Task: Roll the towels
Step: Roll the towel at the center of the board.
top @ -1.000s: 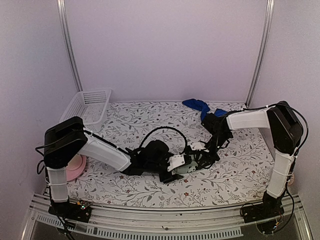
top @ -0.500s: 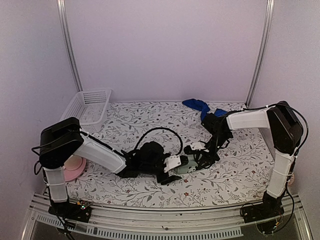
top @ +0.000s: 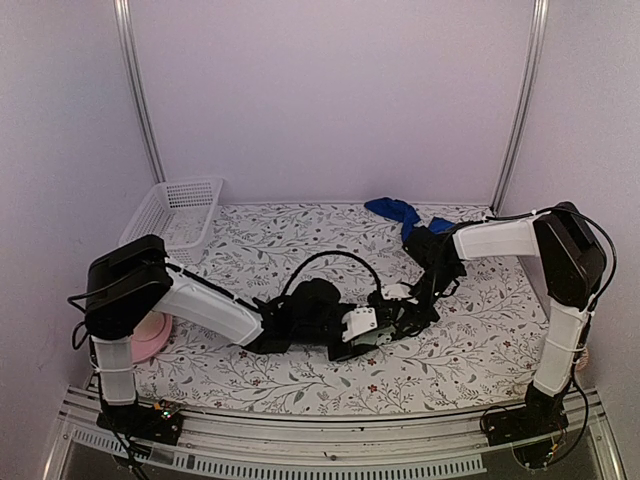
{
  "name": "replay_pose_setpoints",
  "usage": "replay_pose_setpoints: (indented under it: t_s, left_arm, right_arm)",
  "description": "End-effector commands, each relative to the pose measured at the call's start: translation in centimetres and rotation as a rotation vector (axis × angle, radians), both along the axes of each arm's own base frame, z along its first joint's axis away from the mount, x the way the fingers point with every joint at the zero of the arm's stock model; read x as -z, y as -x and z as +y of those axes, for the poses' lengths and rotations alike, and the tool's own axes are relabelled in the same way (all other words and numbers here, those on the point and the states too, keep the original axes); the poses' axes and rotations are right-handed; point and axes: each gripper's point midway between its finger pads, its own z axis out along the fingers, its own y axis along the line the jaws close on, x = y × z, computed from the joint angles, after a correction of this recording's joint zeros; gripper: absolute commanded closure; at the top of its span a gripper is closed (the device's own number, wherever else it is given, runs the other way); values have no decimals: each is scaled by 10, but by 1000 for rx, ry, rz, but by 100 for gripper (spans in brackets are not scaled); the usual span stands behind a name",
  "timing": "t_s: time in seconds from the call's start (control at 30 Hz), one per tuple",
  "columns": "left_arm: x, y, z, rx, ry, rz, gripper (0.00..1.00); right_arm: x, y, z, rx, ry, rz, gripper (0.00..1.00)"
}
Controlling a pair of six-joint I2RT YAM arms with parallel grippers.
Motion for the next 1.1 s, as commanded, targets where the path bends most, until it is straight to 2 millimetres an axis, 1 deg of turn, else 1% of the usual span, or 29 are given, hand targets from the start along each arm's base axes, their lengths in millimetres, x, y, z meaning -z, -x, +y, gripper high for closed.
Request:
replay_pose_setpoints:
  t_s: [0.0,0.1,0.27,0.33,0.37,0.4,0.5,0.6,0.7,0.77,0.8,0.83,0.9,0.93,1.07]
  left_arm:
    - [35,1,3,-15,-109,32,41]
    - [41,-2,4,-31,-126,32,42]
    - [48,-2,5,-39,-138,46,58]
    - [53,-1,4,-36,-152,66,65]
    - [55,1,4,-34,-157,81,67]
    - [57,2,4,-34,-161,94,68]
    - [65,3,7,-58,-173,143,75]
    - [75,0,12,-106,-186,205,77]
    - [83,-9,19,-178,-184,277,79]
    - [85,-13,20,-221,-163,333,79]
    - [85,-15,19,-234,-155,352,79]
    - [85,-16,17,-247,-149,369,78]
    - [85,-19,13,-278,-134,410,79]
    - [83,-21,7,-289,-120,434,78]
    - [90,-30,0,-406,-95,553,77]
  right_arm:
    - [23,16,-19,16,111,88,64]
    - [22,16,-19,15,109,87,64]
    - [22,15,-19,21,107,86,64]
    - [20,14,-19,35,100,92,61]
    - [17,12,-20,49,95,91,59]
    - [9,2,-16,62,74,67,56]
    - [-10,-12,-18,109,33,32,46]
    - [-27,-26,-29,165,4,-8,34]
    - [-42,-36,-40,212,-15,-43,25]
    - [-53,-41,-46,237,-29,-71,15]
    - [-57,-44,-49,252,-33,-81,3]
    - [-60,-48,-52,272,-35,-86,1]
    - [-64,-58,-58,312,-28,-108,1]
    - [-66,-65,-61,346,-22,-124,1]
    - [-79,-106,-80,522,-4,-224,1]
